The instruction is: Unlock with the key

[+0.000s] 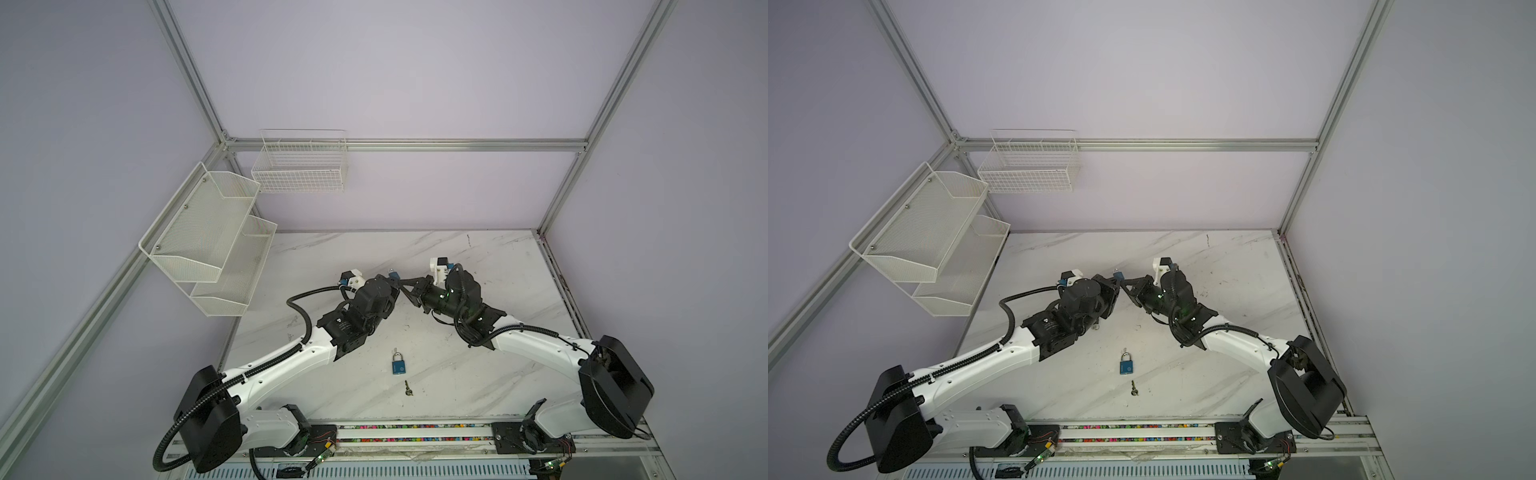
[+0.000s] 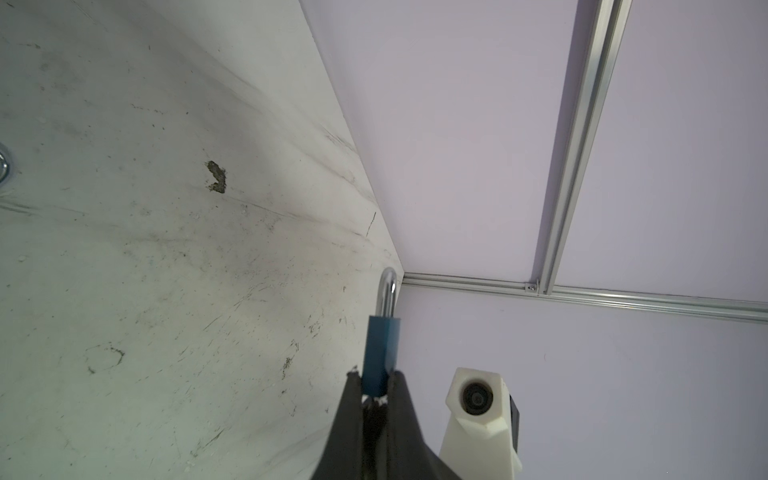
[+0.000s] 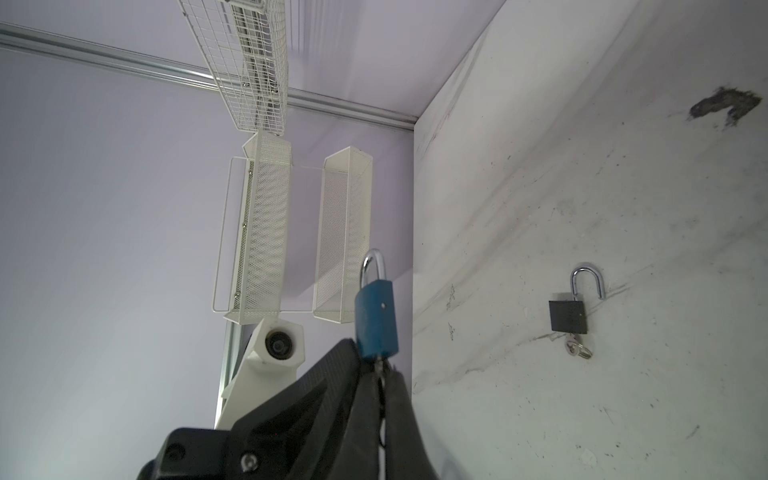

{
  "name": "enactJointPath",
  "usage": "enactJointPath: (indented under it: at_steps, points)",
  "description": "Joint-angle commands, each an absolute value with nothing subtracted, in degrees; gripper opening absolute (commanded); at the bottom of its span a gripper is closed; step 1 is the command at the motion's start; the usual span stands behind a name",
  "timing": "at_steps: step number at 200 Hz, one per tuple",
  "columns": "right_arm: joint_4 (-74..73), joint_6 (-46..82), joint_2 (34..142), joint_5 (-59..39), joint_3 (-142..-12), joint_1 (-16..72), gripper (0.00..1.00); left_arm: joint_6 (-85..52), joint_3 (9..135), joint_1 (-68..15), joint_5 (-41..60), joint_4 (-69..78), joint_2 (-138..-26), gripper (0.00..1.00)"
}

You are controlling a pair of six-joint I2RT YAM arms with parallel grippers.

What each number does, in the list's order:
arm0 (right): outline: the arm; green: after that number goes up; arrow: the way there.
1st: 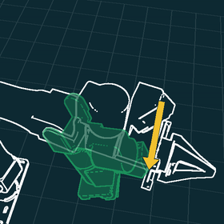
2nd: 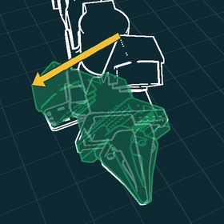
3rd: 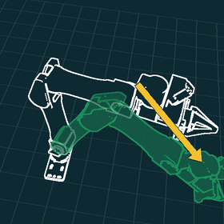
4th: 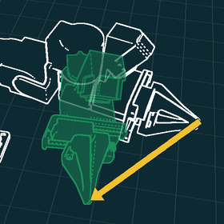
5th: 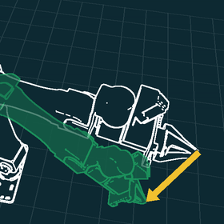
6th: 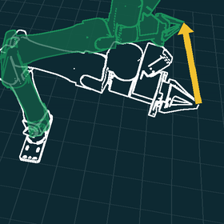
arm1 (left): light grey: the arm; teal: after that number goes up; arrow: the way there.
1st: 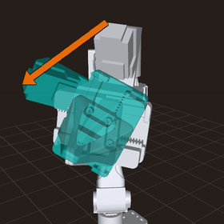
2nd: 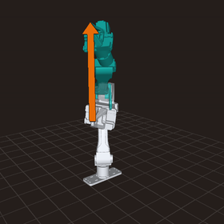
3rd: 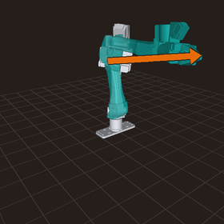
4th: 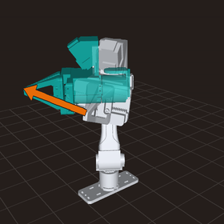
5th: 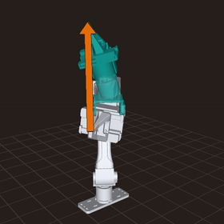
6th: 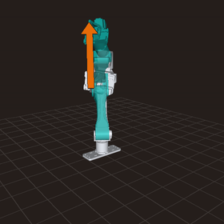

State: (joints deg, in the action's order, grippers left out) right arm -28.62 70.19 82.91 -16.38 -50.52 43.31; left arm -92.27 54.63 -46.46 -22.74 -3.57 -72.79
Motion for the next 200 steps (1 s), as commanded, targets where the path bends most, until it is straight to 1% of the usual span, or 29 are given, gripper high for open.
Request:
enactJointPath:
  at_steps: [1,20,22,30,46,52,62,83,91,108,132,154,200]
  points:
    - [-32.26,68.37,79.65,-19.18,-51.46,45.64,0.0,-89.4,53.12,-49.55,-15.05,-0.49,-71.05,0.0]
    - [-25.93,63.49,79.01,-17.03,-52.27,45.62,0.0,-88.48,52.7,-48.31,-15.47,-0.3,-69.27,0.0]
    - [-25.45,62.98,78.22,-16.72,-52.24,45.62,0.0,-88.39,52.62,-48.07,-15.47,-0.21,-68.98,0.01]
    - [-23.57,61.28,76.82,-15.47,-52.13,45.61,0.0,-87.49,52.39,-47.45,-15.67,0.12,-68.03,0.12]
    - [-20.34,57.5,75.72,-13.48,-52.33,45.62,0.0,-85.82,52.7,-46.67,-15.82,-0.64,-66.52,0.36]
    - [-18.77,56.03,75.4,-12.68,-52.64,45.64,0.0,-85.41,52.73,-46.47,-15.61,-0.87,-66.07,0.41]
    - [-17.35,53.37,74.85,-11.09,-52.73,45.7,0.0,-84.45,52.33,-45.99,-14.93,0.02,-65.39,0.45]
    - [-13.89,45.47,74.34,-8.04,-53.47,45.76,0.0,-81.34,52.64,-45.03,-13.19,0.58,-64.52,0.49]
    - [-12.16,41.86,74.33,-6.3,-53.8,45.96,0.0,-79.97,53.79,-44.42,-12.19,-0.85,-64.71,0.51]
    - [-13.48,35.15,73.93,-4.75,-52.97,46.28,0.0,-77.47,57.96,-43.32,-10.03,-7.05,-66.21,0.54]
    - [-14.55,28.96,73.05,-1.71,-51.66,46.73,0.0,-77.69,59.93,-43.32,-10.98,-11.92,-67.23,0.53]
    - [-16.6,25.96,72.78,-2.63,-50.89,46.84,0.0,-77.4,59.24,-43.2,-11.69,-9.54,-67.32,0.51]
    - [-15.12,21.53,74.0,-3.84,-52.02,47.07,0.0,-76.03,60.89,-43.07,-12.8,-6.28,-68.3,0.51]
